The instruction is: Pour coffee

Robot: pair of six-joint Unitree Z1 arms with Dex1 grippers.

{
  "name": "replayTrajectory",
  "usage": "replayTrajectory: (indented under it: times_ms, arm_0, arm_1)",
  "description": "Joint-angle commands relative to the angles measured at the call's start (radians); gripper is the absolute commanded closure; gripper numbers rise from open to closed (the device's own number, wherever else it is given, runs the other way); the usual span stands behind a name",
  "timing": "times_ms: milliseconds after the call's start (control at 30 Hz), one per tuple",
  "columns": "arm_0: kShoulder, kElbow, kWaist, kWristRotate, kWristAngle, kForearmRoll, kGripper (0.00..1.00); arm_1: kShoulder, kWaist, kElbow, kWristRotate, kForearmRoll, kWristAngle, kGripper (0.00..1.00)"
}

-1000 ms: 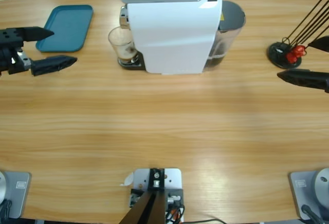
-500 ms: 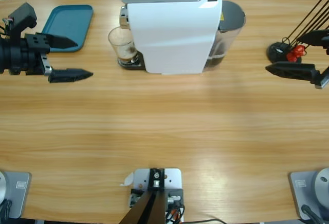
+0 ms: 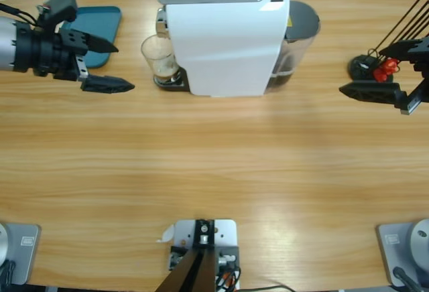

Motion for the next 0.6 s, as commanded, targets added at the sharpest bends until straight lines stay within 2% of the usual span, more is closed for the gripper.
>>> replayTrajectory:
  times_ms: [33, 467, 600]
  arm_0:
    - [0.089, -0.022, 0.008, 0.020, 0.101, -0.059, 0.000]
    - [0.201, -0.059, 0.016, 0.007, 0.081, -0.154, 0.000]
    - [0.233, -0.075, 0.016, 0.007, 0.030, -0.168, 0.000]
  arm_1:
    - [0.034, 0.006, 0.047, 0.012, -0.020, 0.025, 0.000]
    - [0.064, 0.007, 0.051, 0.012, -0.024, 0.027, 0.000]
    - [0.066, 0.006, 0.051, 0.012, -0.022, 0.026, 0.000]
